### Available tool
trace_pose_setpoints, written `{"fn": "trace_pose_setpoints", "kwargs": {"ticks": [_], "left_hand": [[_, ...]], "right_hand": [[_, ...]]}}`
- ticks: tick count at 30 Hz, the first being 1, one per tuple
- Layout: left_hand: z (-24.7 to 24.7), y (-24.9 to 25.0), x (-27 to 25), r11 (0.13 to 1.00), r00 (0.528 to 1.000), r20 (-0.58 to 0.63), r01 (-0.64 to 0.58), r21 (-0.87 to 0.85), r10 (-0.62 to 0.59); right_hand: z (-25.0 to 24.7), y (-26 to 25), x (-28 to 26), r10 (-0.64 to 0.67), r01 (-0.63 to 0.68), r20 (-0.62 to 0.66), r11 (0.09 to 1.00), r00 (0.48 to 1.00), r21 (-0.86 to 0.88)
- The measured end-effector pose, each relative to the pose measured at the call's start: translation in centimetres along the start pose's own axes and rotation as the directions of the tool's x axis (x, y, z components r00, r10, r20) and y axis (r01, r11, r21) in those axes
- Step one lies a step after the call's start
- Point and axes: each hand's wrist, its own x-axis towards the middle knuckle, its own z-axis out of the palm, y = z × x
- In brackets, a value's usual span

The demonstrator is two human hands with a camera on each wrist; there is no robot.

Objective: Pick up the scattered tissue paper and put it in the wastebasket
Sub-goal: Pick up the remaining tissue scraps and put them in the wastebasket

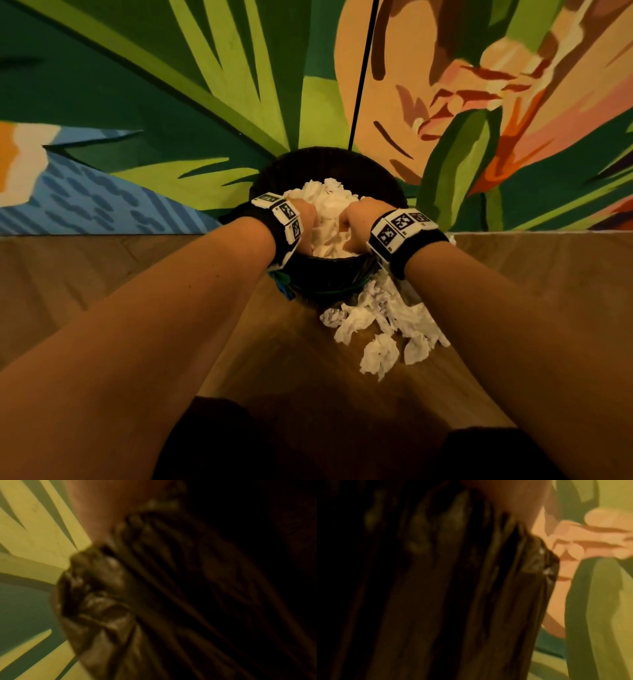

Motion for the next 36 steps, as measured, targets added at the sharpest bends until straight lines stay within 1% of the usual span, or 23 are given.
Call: {"fn": "trace_pose_setpoints", "kwargs": {"ticks": [2,4,8,10,13,16,18,19,20,21,22,23,24,25,26,28,29,30,32,33,34,35,36], "left_hand": [[0.4,0.0,0.3,1.000,1.000,0.030,0.003,0.014,-0.003],[0.3,-0.1,0.2,1.000,0.999,0.032,0.008,0.012,-0.008],[-0.6,-0.9,-0.9,1.000,1.000,-0.017,0.007,-0.027,-0.007],[-1.3,-1.5,-2.2,0.998,0.998,-0.056,-0.002,-0.056,-0.001],[-3.4,-2.3,-4.7,0.992,0.992,-0.124,-0.051,-0.119,0.037],[-6.3,-2.4,-7.5,0.988,0.984,-0.163,-0.089,-0.127,0.068],[-8.1,-1.9,-9.0,0.992,0.969,-0.242,-0.078,-0.100,0.051],[-8.9,-1.3,-9.6,0.994,0.950,-0.309,-0.077,-0.077,0.050],[-9.6,-0.3,-10.1,0.994,0.918,-0.392,-0.094,-0.060,0.063],[-10.3,1.2,-10.5,0.988,0.874,-0.477,-0.138,-0.063,0.092],[-10.6,3.0,-10.8,0.973,0.824,-0.551,-0.214,-0.083,0.134],[-10.6,5.2,-11.0,0.947,0.773,-0.607,-0.305,-0.102,0.183],[-10.1,7.6,-11.1,0.911,0.733,-0.637,-0.395,-0.115,0.238],[-9.2,10.1,-10.9,0.876,0.727,-0.622,-0.464,-0.131,0.292],[-7.7,12.6,-10.4,0.849,0.745,-0.571,-0.507,-0.149,0.345],[-3.5,16.2,-9.1,0.853,0.828,-0.387,-0.495,-0.167,0.406],[-0.9,17.4,-8.1,0.870,0.873,-0.273,-0.459,-0.179,0.404],[2.2,18.1,-6.9,0.884,0.904,-0.167,-0.421,-0.201,0.392],[8.5,19.2,-5.3,0.887,0.932,-0.022,-0.350,-0.301,0.361],[11.6,19.6,-4.8,0.866,0.937,0.018,-0.315,-0.388,0.349],[14.3,20.1,-4.3,0.849,0.942,-0.004,-0.306,-0.430,0.337],[16.6,20.4,-4.2,0.846,0.954,-0.038,-0.281,-0.454,0.297],[18.8,21.0,-3.9,0.833,0.960,-0.009,-0.247,-0.496,0.279]], "right_hand": [[-0.1,0.0,-0.2,0.020,-0.023,0.041,0.997,0.999,0.072],[-0.3,0.0,-0.8,0.031,-0.036,0.042,0.991,0.999,0.127],[-1.2,0.1,-3.1,0.018,0.001,-0.101,0.982,0.995,0.187],[-1.4,0.2,-4.6,0.006,0.029,-0.192,0.983,0.981,0.180],[-1.8,0.9,-6.5,-0.021,0.095,-0.298,0.968,0.954,0.234],[-2.4,1.9,-8.1,-0.073,0.182,-0.413,0.956,0.908,0.231],[-2.9,2.9,-8.8,-0.051,0.225,-0.527,0.936,0.848,0.270],[-3.0,3.6,-9.1,-0.013,0.230,-0.580,0.925,0.814,0.303],[-3.0,4.5,-9.2,0.052,0.220,-0.618,0.908,0.785,0.356],[-2.7,5.5,-9.2,0.146,0.194,-0.632,0.878,0.761,0.437],[-2.1,6.6,-9.2,0.260,0.155,-0.618,0.830,0.742,0.535],[-1.0,7.6,-9.3,0.384,0.095,-0.576,0.769,0.722,0.632],[0.5,8.7,-9.3,0.492,0.022,-0.511,0.705,0.705,0.708],[2.6,9.7,-9.4,0.565,-0.060,-0.430,0.651,0.704,0.756],[5.1,10.4,-9.7,0.601,-0.152,-0.336,0.616,0.725,0.773],[10.6,11.1,-10.6,0.601,-0.333,-0.127,0.592,0.789,0.734],[13.3,11.1,-11.3,0.590,-0.403,-0.027,0.583,0.807,0.706],[15.7,10.7,-12.0,0.568,-0.452,0.067,0.572,0.820,0.685],[19.9,9.9,-13.3,0.498,-0.504,0.208,0.588,0.842,0.632],[21.5,9.3,-13.8,0.460,-0.516,0.262,0.608,0.848,0.603],[22.8,8.9,-14.3,0.415,-0.515,0.309,0.626,0.856,0.585],[23.8,8.5,-14.6,0.368,-0.505,0.346,0.646,0.863,0.573],[24.5,8.2,-14.8,0.334,-0.495,0.370,0.664,0.867,0.560]]}}
